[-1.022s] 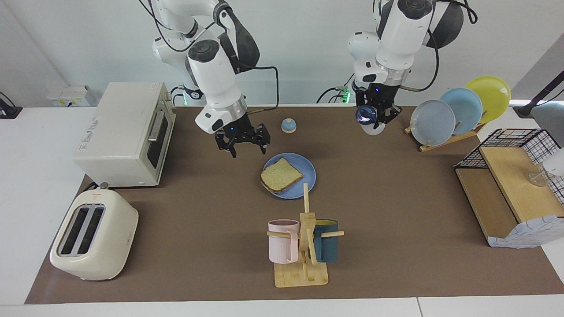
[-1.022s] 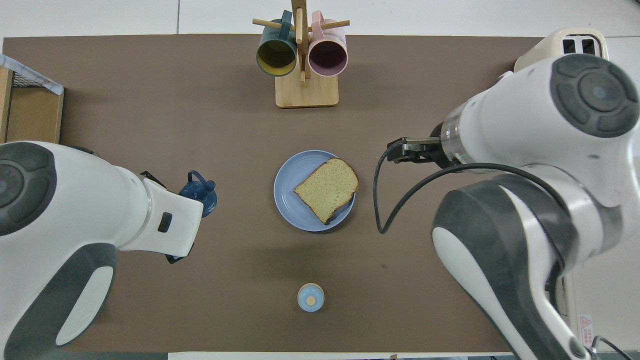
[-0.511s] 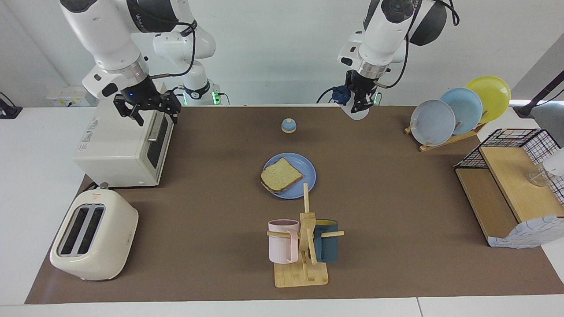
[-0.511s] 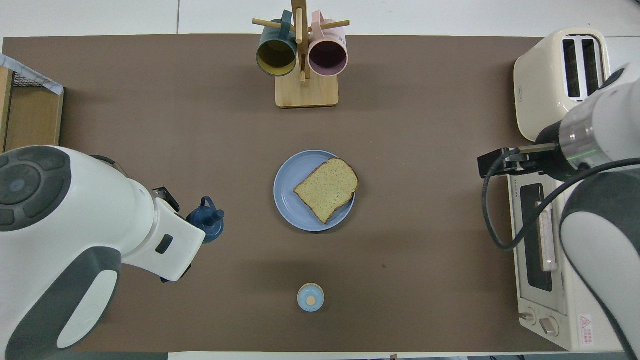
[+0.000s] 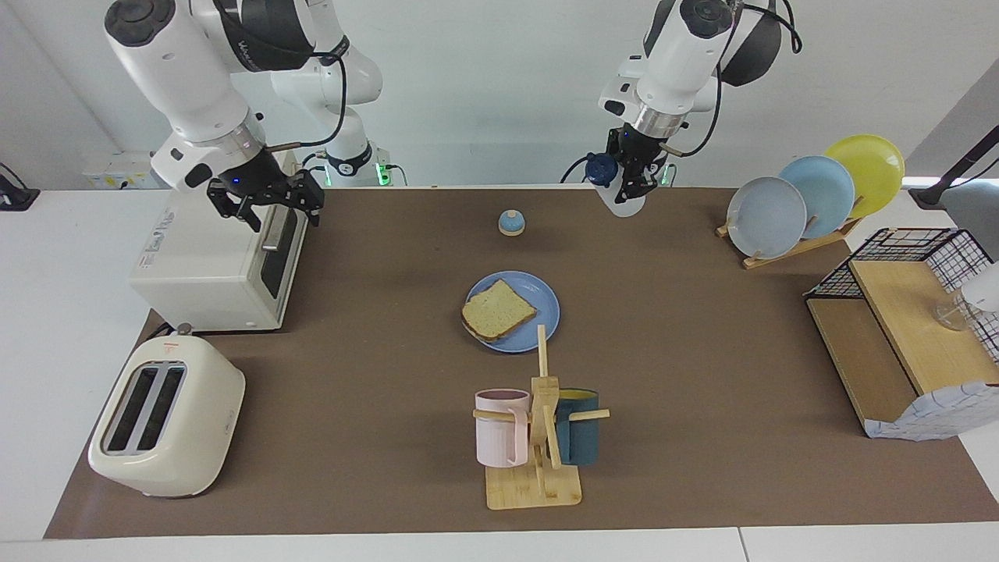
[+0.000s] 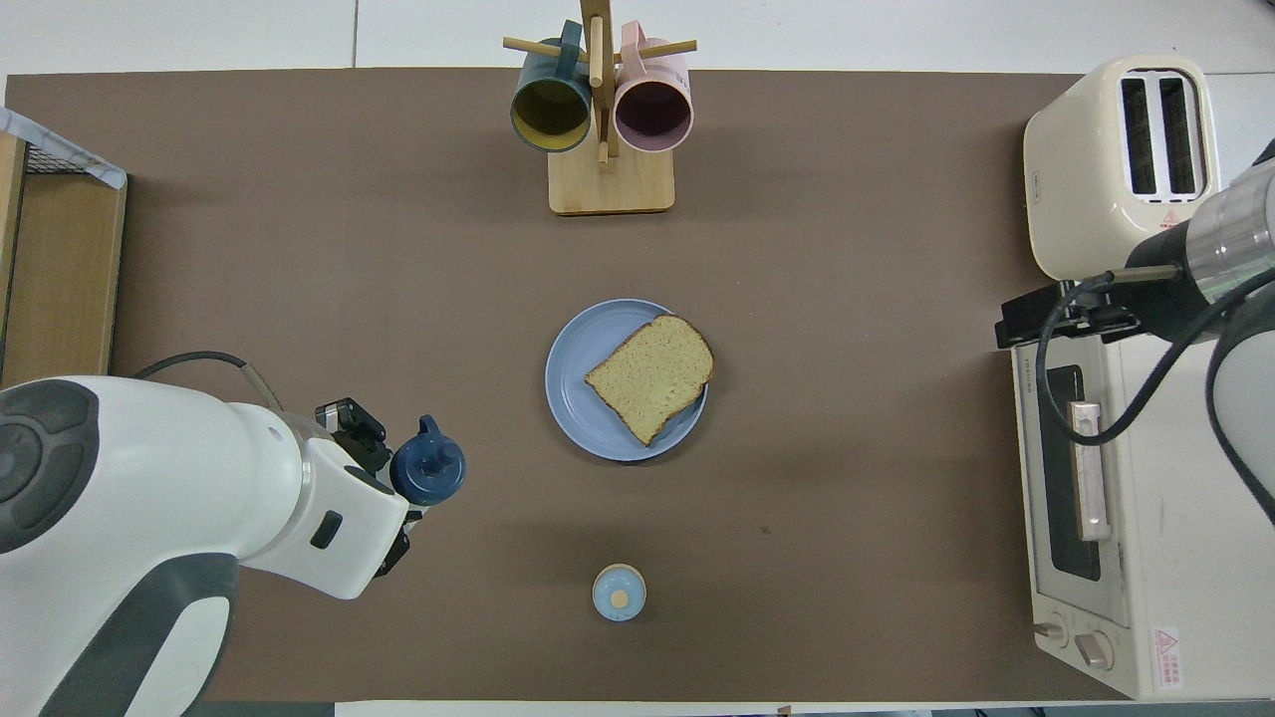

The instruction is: Put bread on plate and add seasoning

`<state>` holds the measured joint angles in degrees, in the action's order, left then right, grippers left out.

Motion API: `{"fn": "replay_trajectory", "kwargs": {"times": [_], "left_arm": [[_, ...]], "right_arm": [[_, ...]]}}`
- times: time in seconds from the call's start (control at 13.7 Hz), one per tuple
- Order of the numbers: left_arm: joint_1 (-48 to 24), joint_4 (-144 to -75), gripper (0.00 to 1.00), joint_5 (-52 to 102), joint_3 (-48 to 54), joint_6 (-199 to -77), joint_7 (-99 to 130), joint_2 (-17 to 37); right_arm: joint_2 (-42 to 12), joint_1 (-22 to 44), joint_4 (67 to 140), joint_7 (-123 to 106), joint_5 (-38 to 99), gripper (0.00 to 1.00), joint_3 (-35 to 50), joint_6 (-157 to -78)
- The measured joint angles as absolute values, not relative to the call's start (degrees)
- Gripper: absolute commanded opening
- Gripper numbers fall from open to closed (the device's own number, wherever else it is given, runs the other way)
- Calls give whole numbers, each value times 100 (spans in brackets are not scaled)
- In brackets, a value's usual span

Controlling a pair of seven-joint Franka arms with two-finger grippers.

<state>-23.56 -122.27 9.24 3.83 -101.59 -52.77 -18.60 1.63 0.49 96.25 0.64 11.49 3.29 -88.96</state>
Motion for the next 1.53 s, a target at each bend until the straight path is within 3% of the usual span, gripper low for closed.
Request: {"fn": "replay_trajectory", "kwargs": {"times": [0.44, 0.73, 0.88, 1.1, 1.31, 1.53], "left_arm": [[-2356, -12228, 0, 927, 383, -10168, -5277, -1862], [-2361, -12228, 0, 928, 385, -10170, -5277, -1862], [-2363, -12228, 0, 928, 385, -10173, -5277, -1862], [-2363, -12228, 0, 929, 385, -10176, -5277, -1863], [-2365, -12229, 0, 930, 388, -10177, -5277, -1863], [-2369, -12229, 0, 932, 404, -10178, -5277, -1863]], "right_arm": [[425, 1292, 9599, 67, 1676, 100, 637, -8549], [468, 1291, 9592, 210, 2154, 100, 589, -8478], [477, 1422, 9571, 1242, 2877, 100, 592, -8787], [477, 2323, 9550, 2942, 3033, 100, 625, -9974], [440, 2967, 9571, 3764, 3032, 75, 641, -10759], [193, 3323, 9597, 4115, 3030, 59, 639, -11399]]}}
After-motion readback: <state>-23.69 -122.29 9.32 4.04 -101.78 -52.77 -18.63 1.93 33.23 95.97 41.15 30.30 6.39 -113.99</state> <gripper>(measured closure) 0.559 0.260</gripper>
